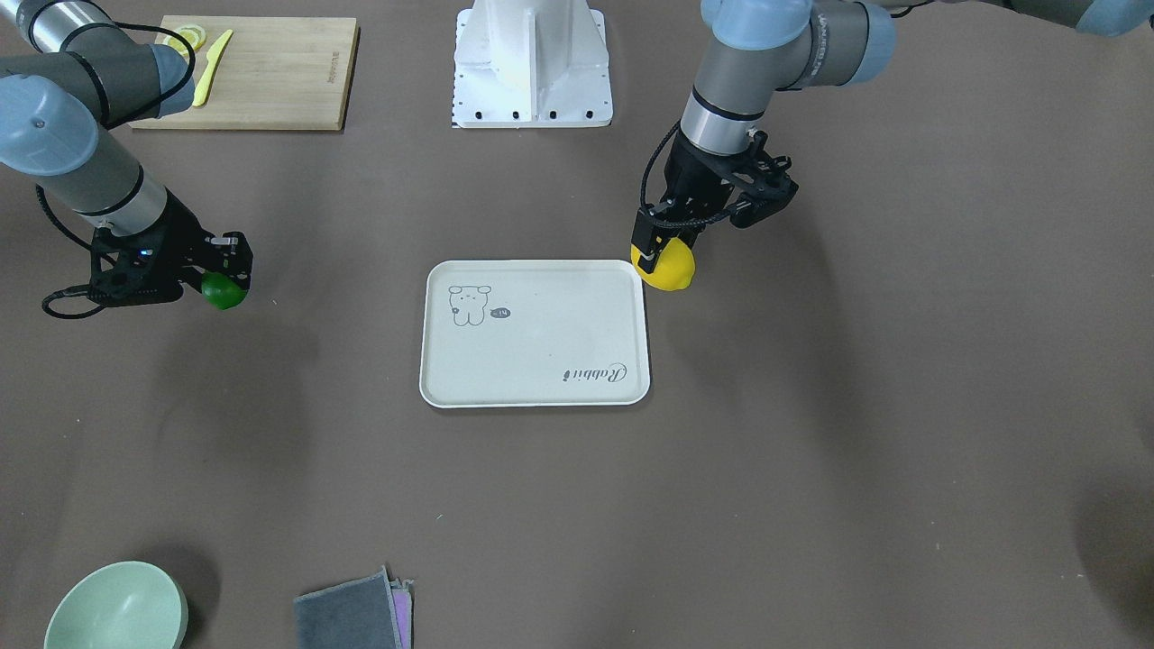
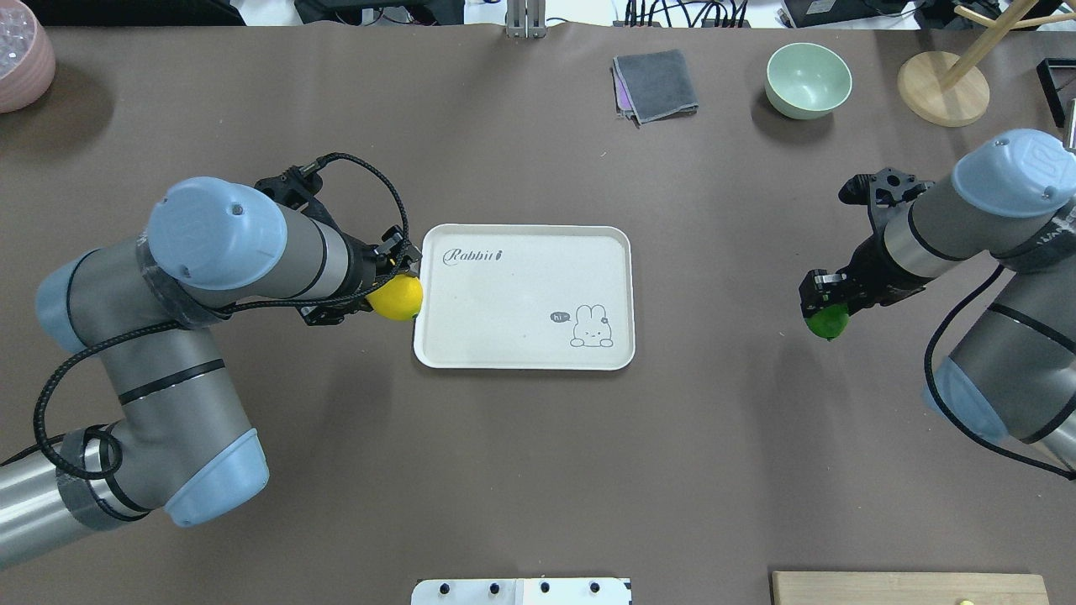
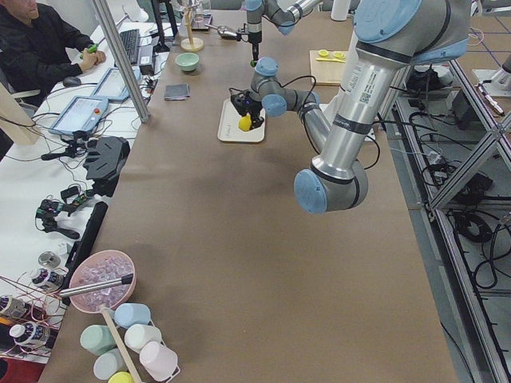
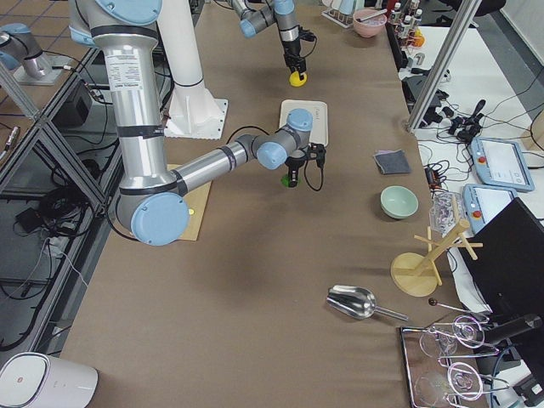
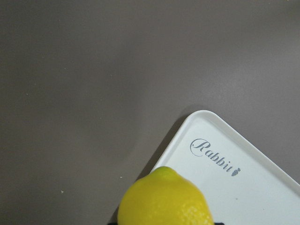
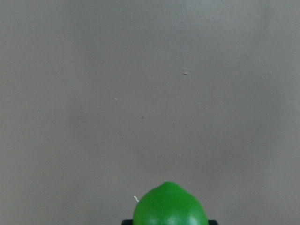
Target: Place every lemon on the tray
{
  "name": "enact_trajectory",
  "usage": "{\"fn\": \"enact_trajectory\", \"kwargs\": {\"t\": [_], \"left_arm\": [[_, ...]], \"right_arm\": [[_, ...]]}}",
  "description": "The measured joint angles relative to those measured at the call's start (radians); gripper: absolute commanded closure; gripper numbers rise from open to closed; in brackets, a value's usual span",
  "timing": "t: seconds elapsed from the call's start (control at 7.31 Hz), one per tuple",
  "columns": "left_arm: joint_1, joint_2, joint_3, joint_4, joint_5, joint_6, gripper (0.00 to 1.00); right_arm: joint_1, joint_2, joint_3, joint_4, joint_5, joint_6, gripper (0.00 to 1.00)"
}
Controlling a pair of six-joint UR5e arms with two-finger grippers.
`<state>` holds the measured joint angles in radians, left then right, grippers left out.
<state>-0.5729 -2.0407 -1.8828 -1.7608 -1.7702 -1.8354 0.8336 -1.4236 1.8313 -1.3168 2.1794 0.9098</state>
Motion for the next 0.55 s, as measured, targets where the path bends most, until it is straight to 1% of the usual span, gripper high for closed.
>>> {"fn": "enact_trajectory", "kwargs": {"t": [0.27, 0.55], "left_arm": [[0.006, -0.05, 0.082, -0.026, 0.008, 0.015, 1.0], [0.015, -0.105, 0.185, -0.088, 0.03, 0.018, 1.0]], "right_arm": [[0.004, 0.087, -0.001, -0.001, 0.009, 0.063, 1.0], [-0.008, 0.159, -0.012, -0.004, 0.008, 0.103, 1.0]]}}
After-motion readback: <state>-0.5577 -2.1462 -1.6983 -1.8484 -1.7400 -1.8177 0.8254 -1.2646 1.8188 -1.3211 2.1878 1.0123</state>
